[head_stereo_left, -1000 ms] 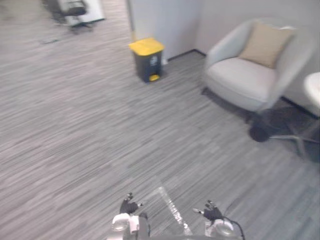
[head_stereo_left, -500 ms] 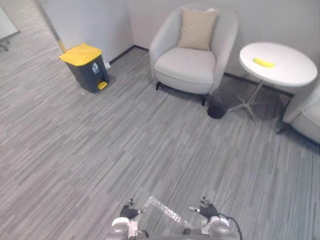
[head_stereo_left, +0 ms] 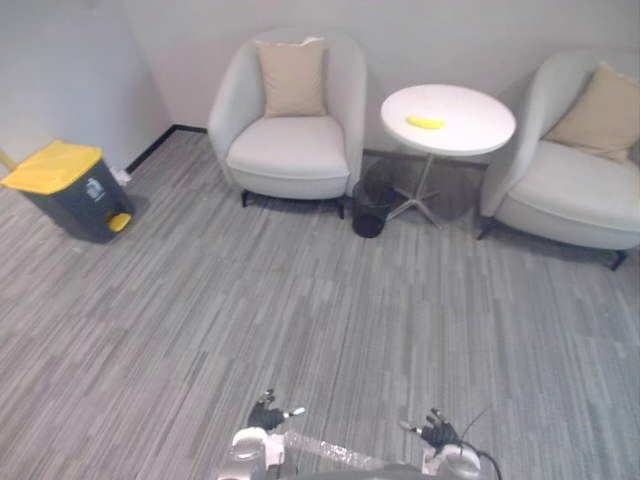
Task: Organize the slippers on the shoe rack
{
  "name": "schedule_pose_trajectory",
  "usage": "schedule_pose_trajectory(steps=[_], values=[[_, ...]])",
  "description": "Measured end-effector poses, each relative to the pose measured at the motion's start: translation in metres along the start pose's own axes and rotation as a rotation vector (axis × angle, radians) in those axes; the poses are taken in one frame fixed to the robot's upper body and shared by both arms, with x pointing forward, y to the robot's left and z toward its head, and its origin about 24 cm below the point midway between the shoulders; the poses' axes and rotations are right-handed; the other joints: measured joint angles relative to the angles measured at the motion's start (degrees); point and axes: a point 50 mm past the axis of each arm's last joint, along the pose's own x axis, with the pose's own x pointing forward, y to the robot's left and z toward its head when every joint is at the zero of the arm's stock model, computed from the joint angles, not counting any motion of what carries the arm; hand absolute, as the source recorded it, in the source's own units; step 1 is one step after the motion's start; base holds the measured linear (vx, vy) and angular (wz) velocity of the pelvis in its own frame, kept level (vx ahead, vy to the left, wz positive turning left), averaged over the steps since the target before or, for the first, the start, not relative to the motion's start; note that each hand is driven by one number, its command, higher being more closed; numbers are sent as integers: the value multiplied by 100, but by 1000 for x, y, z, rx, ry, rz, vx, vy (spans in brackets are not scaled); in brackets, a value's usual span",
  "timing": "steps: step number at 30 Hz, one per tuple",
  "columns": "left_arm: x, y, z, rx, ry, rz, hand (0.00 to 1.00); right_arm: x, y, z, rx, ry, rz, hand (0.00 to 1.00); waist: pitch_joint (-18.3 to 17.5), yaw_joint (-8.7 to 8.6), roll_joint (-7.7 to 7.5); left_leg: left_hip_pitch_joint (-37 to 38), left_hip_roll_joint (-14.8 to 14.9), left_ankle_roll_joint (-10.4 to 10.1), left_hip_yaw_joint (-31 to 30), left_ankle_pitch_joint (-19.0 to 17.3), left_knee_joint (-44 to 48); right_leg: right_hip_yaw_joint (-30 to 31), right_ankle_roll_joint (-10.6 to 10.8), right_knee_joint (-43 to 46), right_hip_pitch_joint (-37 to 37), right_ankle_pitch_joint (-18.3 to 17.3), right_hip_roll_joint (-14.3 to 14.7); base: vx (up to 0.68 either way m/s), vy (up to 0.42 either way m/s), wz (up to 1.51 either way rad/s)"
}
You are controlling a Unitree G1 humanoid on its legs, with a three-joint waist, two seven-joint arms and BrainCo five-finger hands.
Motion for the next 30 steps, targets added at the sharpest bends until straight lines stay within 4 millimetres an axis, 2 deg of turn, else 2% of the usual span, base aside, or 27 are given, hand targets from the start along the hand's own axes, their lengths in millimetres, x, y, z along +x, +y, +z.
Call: schedule_pose_trajectory(steps=[3, 6, 11, 14, 15, 16, 18, 22, 30], values=[[-1, -2, -7, 26, 30, -15, 0, 0, -1, -1, 6, 5, -2, 0, -68, -33, -62, 252, -164, 148, 175, 116, -383, 67, 68, -112, 10, 38, -148, 124, 94, -33], [-1, -4, -10, 39, 42, -24, 0, 0, -5, -3, 28, 17, -18, 0, -127, -37, 6, 330, -215, 180, 208, 177, -500, 58, 92, -195, 22, 63, -186, 161, 39, -9], [-2, -6, -12, 55, 51, -38, 0, 2, -14, -7, 49, 51, -37, 0, -196, -35, 137, 505, -97, 181, 181, 178, -549, 55, 47, -224, 133, 193, -66, 109, -41, -8], [-2, -7, -16, 63, 67, -44, 0, 2, -18, -6, 48, 59, -48, 0, -244, -20, 264, 678, 142, 180, 352, 178, -653, 155, 30, -236, 81, 459, 166, 79, -54, -48], [-1, -7, -14, 62, 63, -43, 0, 3, -18, -5, 45, 58, -49, 0, -236, -17, 289, 709, 225, 180, 476, 178, -657, -37, 41, -173, 5, 535, 231, 39, -62, -87], [-1, -6, -13, 57, 61, -38, 0, 5, -17, 0, 37, 48, -45, 0, -220, 8, 330, 731, 338, 170, 683, 187, -645, -866, 100, -28, -157, 653, 257, 8, -54, -74], [-1, -6, -13, 55, 62, -40, 0, 4, -19, 0, 31, 47, -48, 0, -203, -19, 307, 763, 299, 173, 730, 197, -640, -1641, 84, -65, -158, 655, 203, -1, -66, -55], [0, -6, -11, 58, 56, -39, 0, 4, -24, -2, 30, 51, -61, 0, -209, -21, 328, 805, 139, 173, 741, 197, -625, -1423, -69, -635, 35, 786, 83, 3, 7, -38], [-1, 5, -13, 40, 61, -8, 0, 3, -29, -6, 59, 63, -81, 0, -164, -22, 272, 803, 45, 171, 618, 194, -652, -1571, -64, -1145, 225, 965, 7, -90, -12, 0]])
